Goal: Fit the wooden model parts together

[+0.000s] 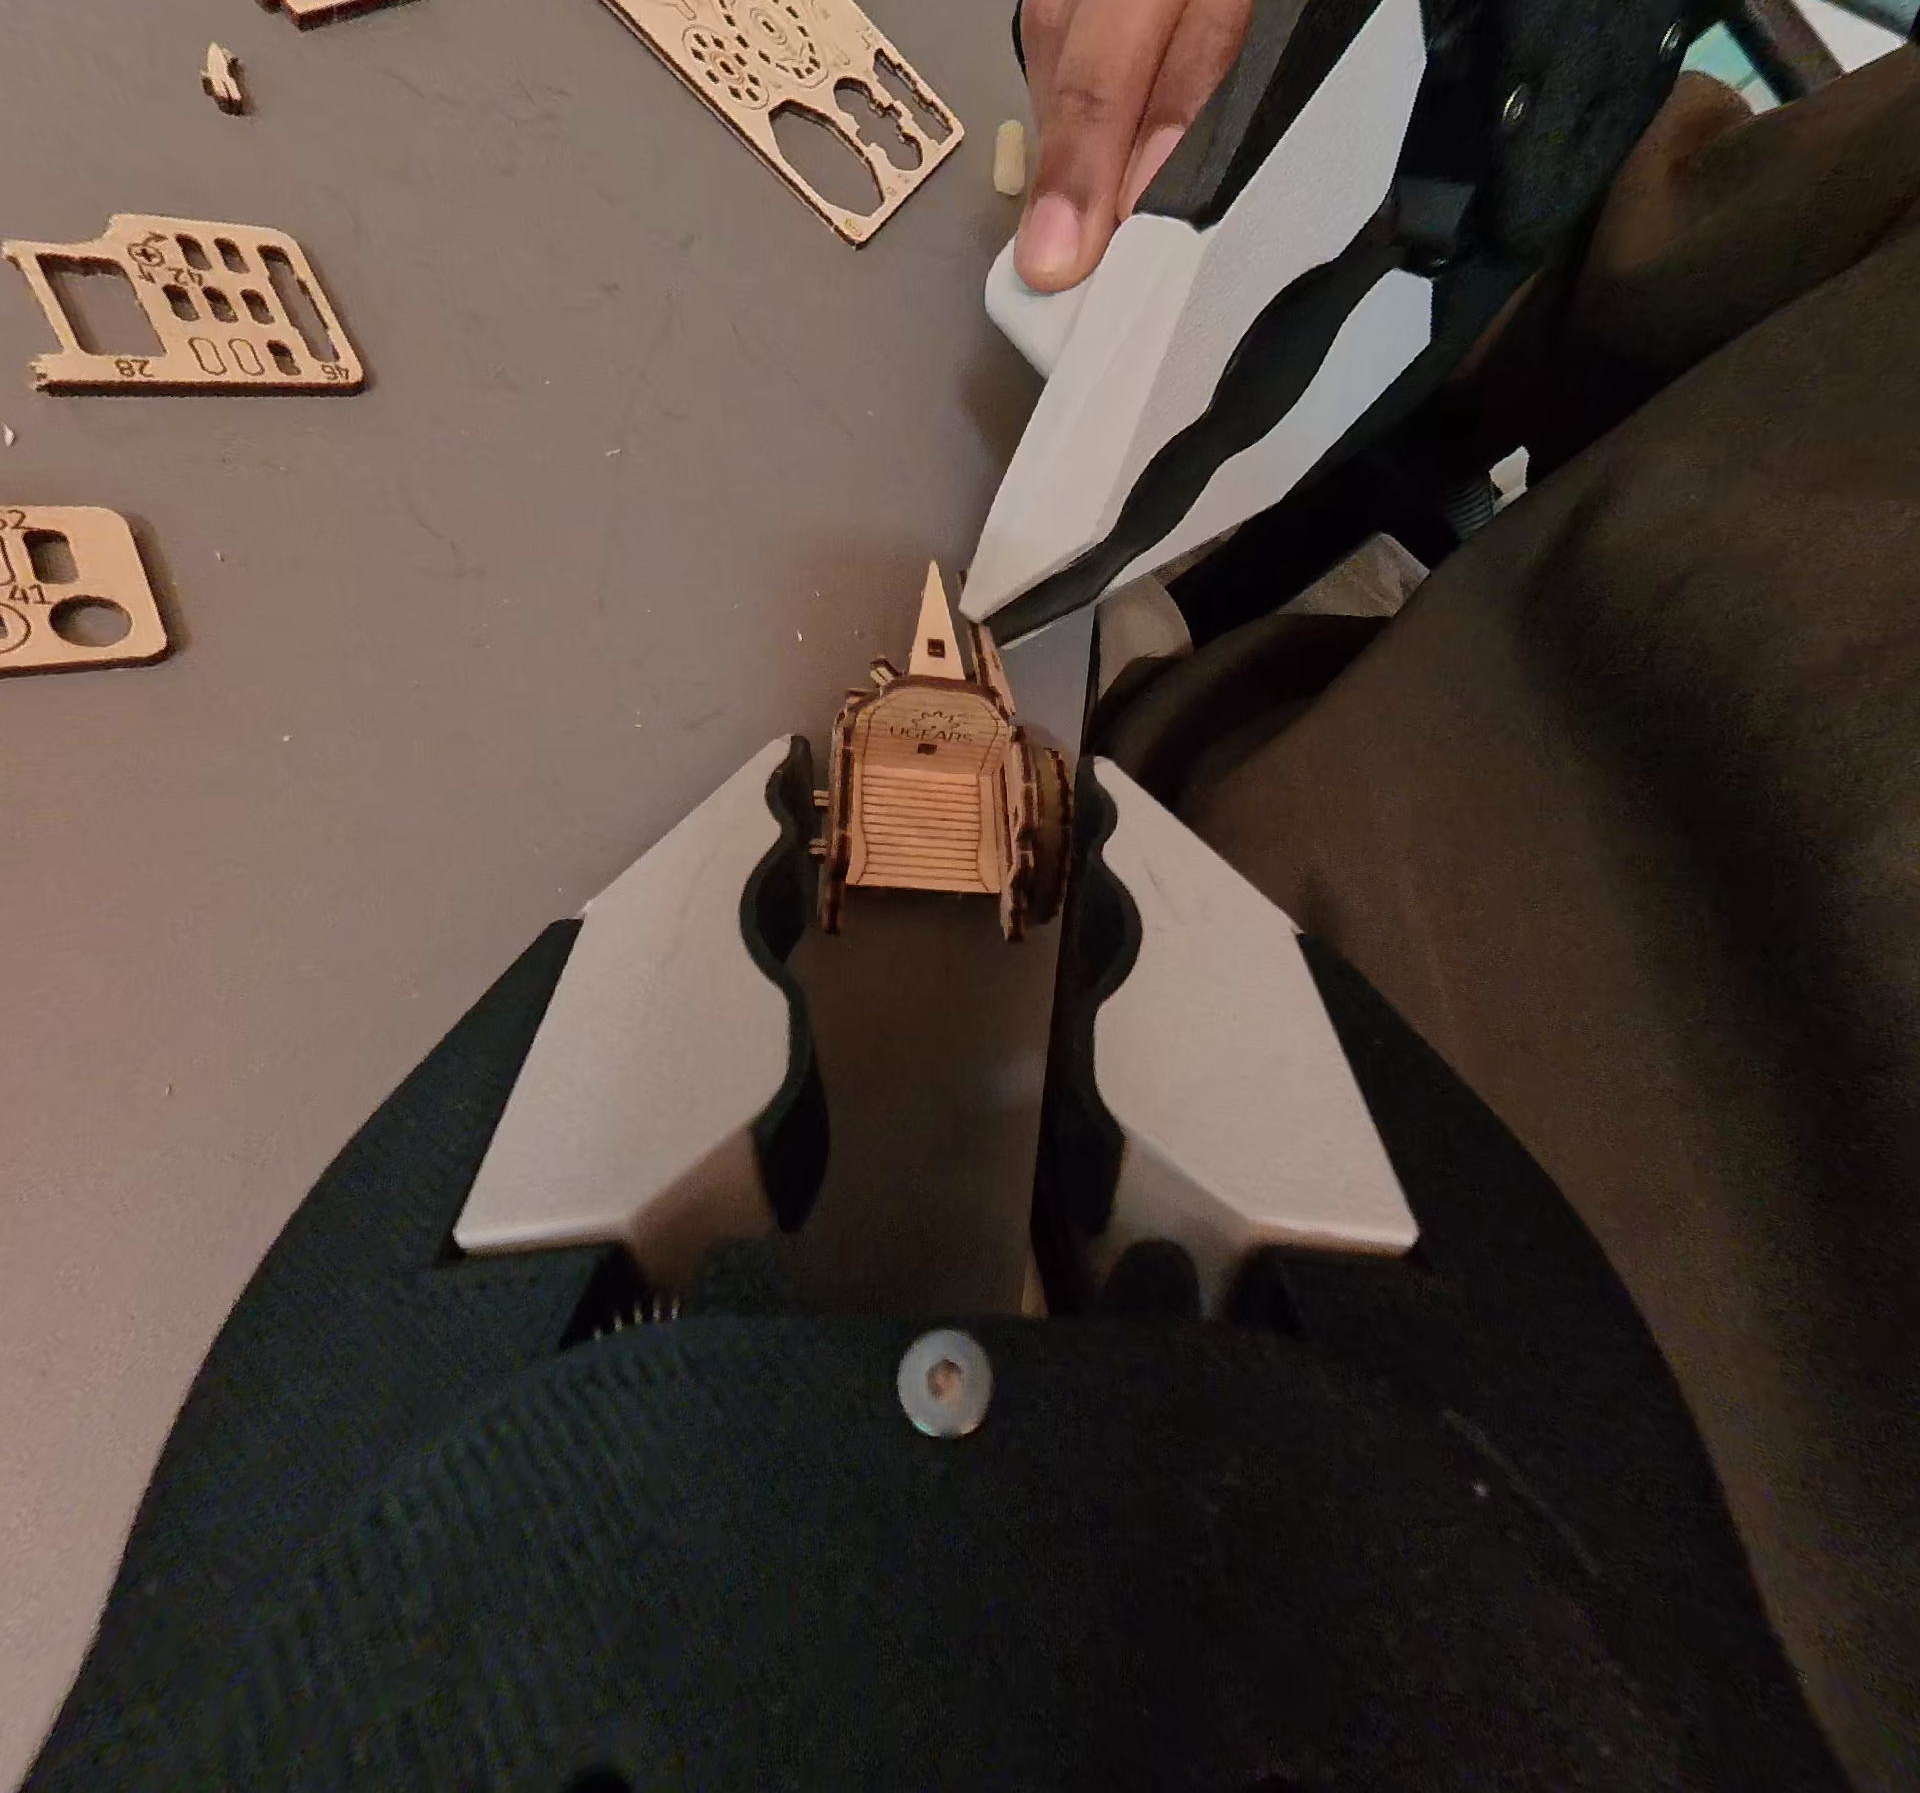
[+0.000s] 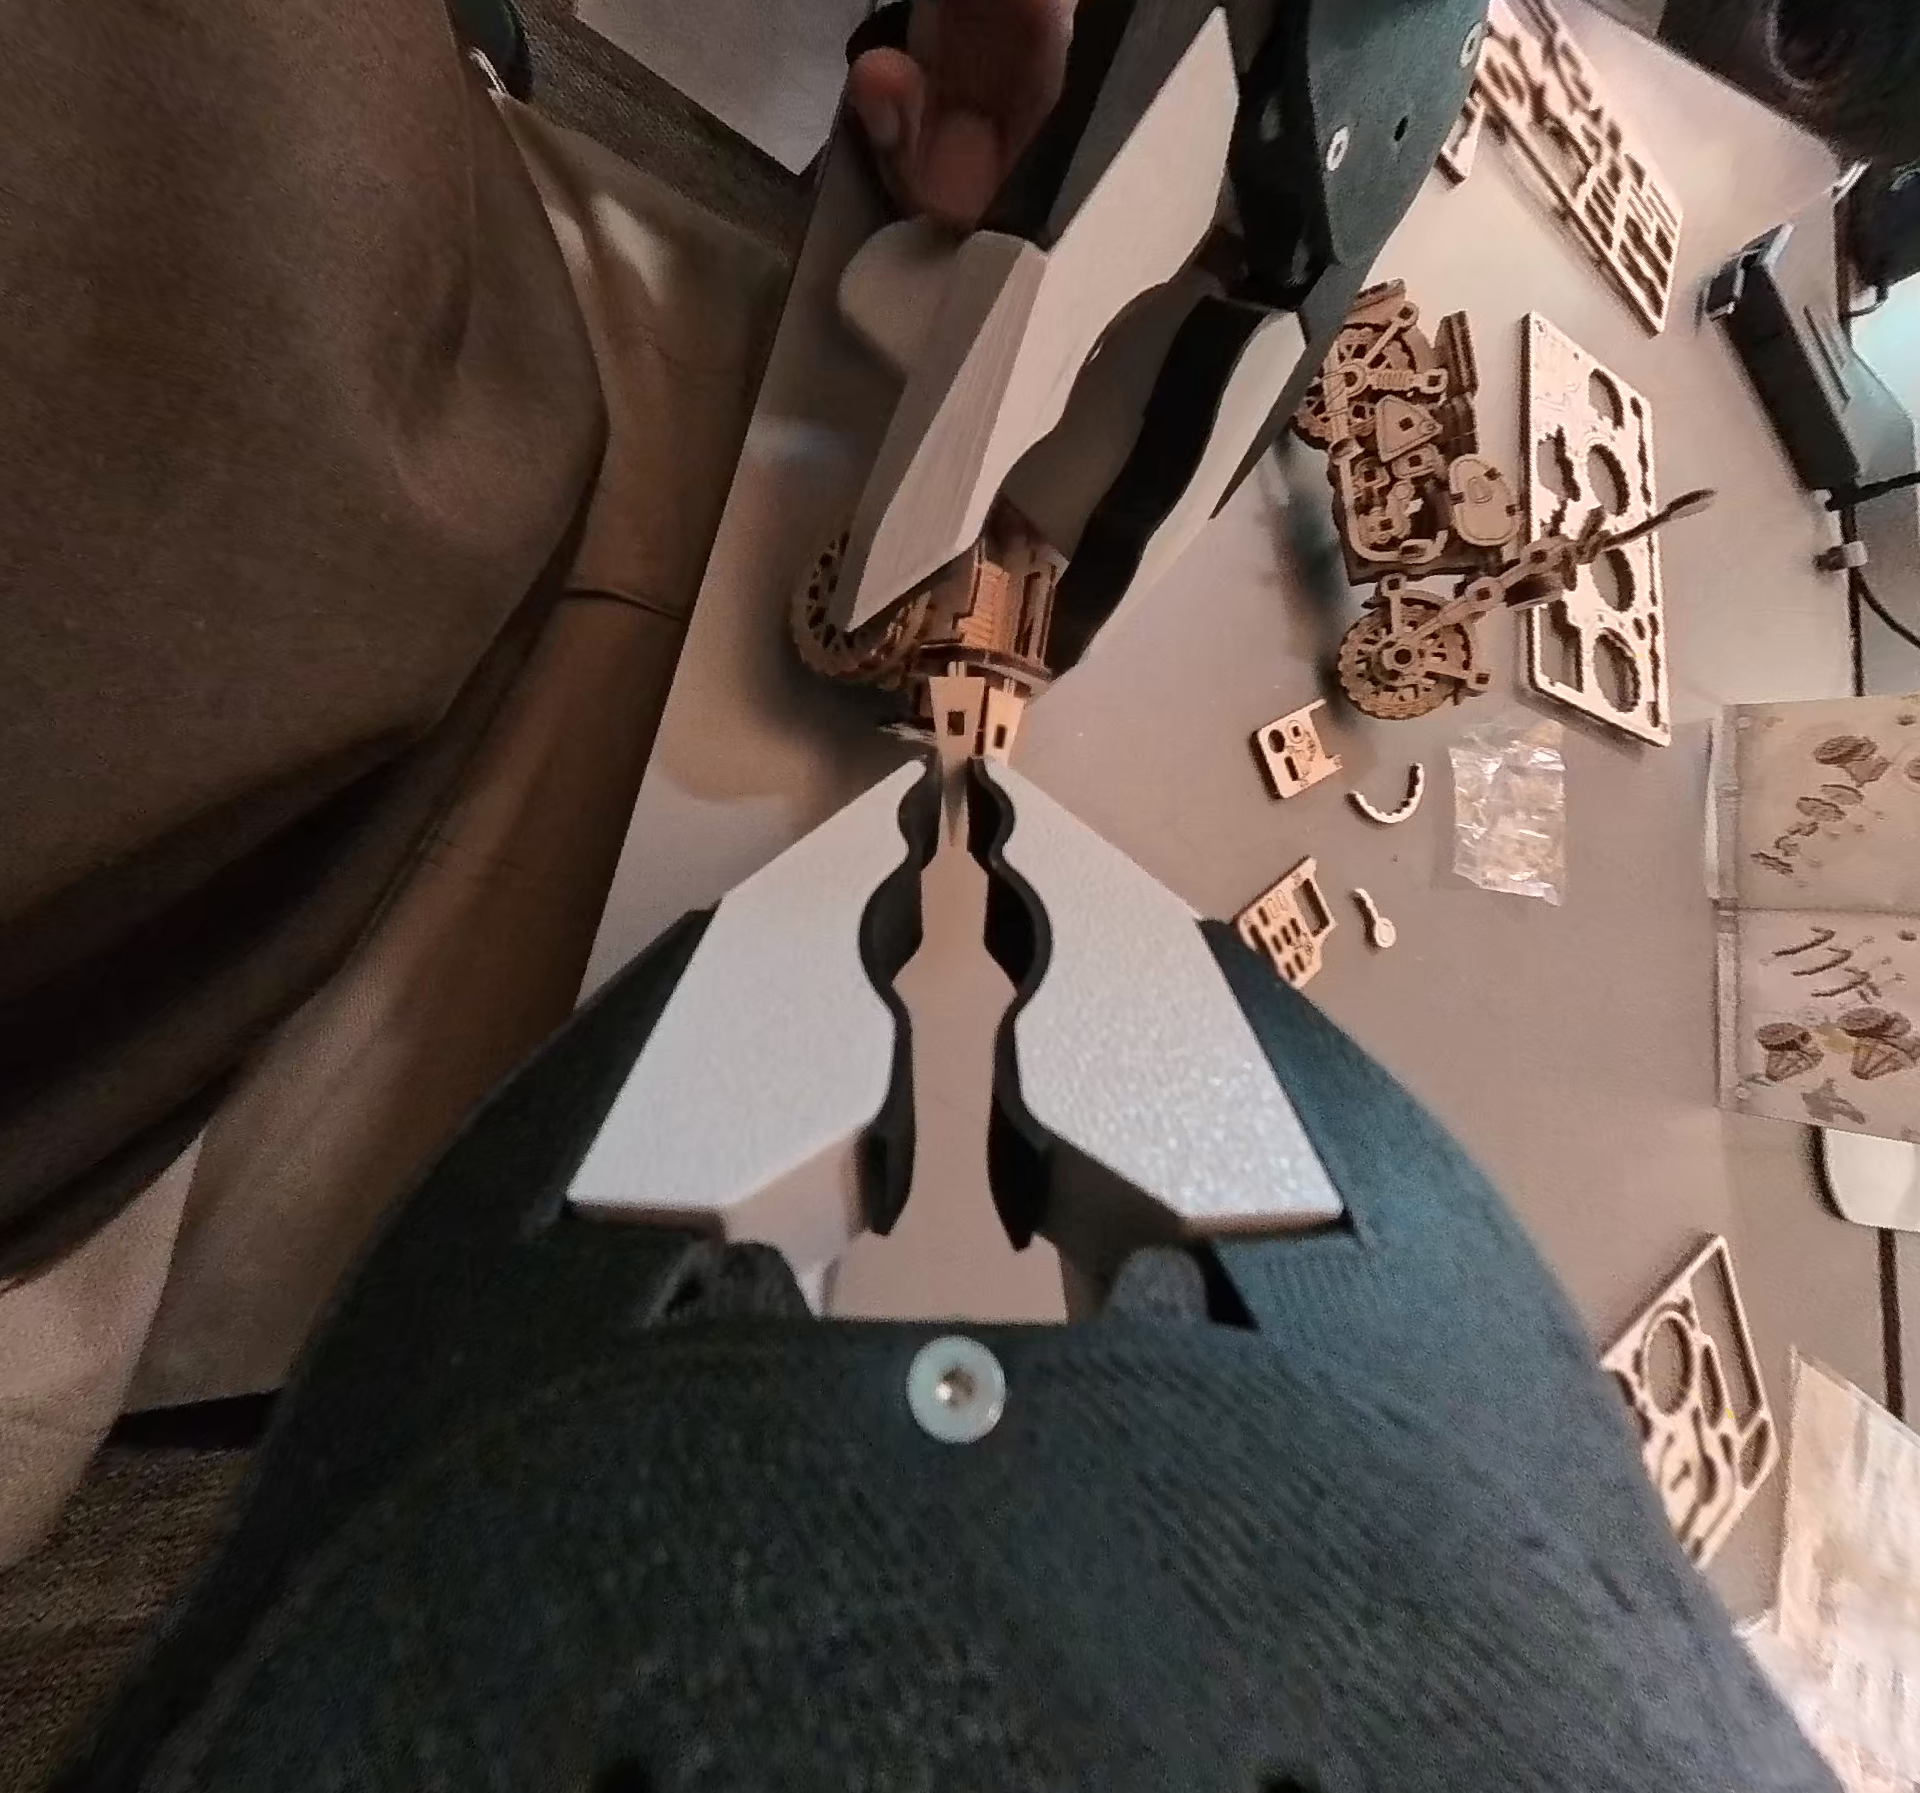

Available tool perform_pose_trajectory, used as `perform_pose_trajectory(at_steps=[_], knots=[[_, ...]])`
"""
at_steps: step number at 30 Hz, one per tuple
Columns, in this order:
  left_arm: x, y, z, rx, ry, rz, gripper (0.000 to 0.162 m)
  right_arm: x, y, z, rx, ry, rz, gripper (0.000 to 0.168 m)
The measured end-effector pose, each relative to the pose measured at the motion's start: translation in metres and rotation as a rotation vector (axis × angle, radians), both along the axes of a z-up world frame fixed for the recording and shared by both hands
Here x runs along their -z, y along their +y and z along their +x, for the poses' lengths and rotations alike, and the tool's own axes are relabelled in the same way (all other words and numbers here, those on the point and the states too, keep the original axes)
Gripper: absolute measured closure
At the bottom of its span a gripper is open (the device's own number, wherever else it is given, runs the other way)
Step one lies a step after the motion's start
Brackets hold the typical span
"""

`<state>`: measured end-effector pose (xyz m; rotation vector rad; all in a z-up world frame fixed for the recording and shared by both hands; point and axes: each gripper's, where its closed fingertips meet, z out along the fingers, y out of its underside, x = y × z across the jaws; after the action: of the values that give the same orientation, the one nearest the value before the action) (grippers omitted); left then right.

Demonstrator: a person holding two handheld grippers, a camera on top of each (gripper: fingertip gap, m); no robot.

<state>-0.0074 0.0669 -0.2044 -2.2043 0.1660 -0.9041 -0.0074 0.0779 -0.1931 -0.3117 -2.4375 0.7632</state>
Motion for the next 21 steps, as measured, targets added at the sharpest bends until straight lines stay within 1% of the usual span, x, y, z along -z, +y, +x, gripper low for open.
perform_pose_trajectory(at_steps=[5, 13, 21], knots=[[-0.0021, 0.0016, -0.0016, -0.017, -0.027, 0.001, 0.113, 0.0027, 0.0014, -0.0002, 0.019, -0.004, 0.001, 0.165], [0.0001, 0.0011, -0.0026, -0.03, 0.033, 0.012, 0.114, 0.0033, 0.0014, 0.0029, 0.095, -0.023, -0.047, 0.165], [-0.0004, 0.0011, -0.0073, -0.046, 0.044, 0.018, 0.112, 0.001, -0.001, 0.0024, 0.147, -0.018, -0.083, 0.165]])
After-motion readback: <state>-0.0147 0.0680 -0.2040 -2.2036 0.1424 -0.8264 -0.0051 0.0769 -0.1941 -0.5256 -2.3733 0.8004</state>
